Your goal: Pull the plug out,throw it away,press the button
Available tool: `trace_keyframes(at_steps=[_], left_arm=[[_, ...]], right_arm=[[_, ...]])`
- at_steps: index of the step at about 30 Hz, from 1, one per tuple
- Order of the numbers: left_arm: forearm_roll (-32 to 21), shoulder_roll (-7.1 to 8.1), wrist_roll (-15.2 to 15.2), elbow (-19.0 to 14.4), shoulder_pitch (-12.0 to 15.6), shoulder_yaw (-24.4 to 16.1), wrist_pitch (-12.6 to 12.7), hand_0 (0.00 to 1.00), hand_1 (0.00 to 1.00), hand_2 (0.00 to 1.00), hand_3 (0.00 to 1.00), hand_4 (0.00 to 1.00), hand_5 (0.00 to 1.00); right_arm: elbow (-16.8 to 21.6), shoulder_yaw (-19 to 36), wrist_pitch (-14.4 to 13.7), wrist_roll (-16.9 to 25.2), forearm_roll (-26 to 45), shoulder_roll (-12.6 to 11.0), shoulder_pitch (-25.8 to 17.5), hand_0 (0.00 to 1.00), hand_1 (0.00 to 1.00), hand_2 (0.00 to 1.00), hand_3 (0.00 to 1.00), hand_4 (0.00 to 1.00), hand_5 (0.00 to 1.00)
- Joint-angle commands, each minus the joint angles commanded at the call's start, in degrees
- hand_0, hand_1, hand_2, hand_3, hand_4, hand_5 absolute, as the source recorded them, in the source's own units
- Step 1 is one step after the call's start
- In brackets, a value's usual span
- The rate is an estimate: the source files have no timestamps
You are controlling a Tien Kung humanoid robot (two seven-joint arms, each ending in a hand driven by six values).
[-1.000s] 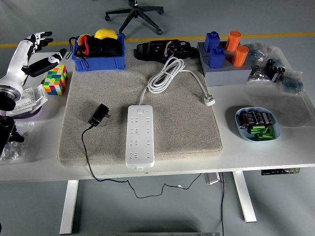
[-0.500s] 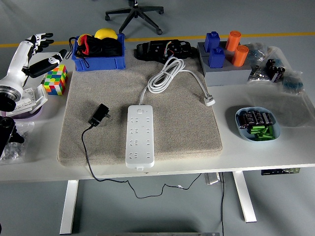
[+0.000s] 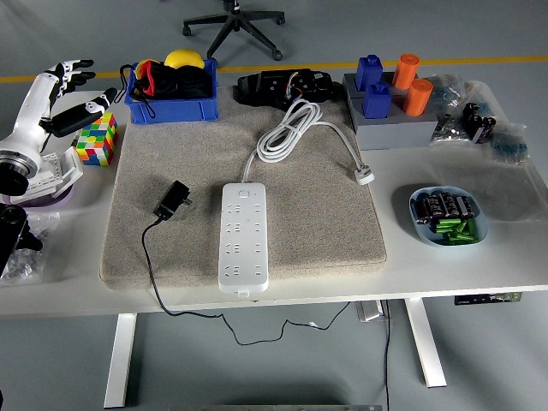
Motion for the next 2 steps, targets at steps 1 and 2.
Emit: trace_keyframes(at_steps=[1, 2], left_arm=[[0.0, -0.02, 0.0, 0.0, 0.0, 0.0, 0.0, 0.86, 0.84, 0.797, 0.828, 0.778, 0.415], [0.0, -0.02, 0.0, -0.1, 0.0, 0.0, 0.0, 0.86, 0.84, 0.797, 0.828, 0.778, 0.415]], right_arm=[[0.0, 0.0, 0.0, 0.0, 0.0, 0.0, 0.0, 0.819, 0.724, 0.701, 0.662, 0.814, 0.58], [0.0, 0.1, 0.0, 0.0, 0.0, 0.0, 0.0, 0.819, 0.724, 0.701, 0.662, 0.814, 0.58]])
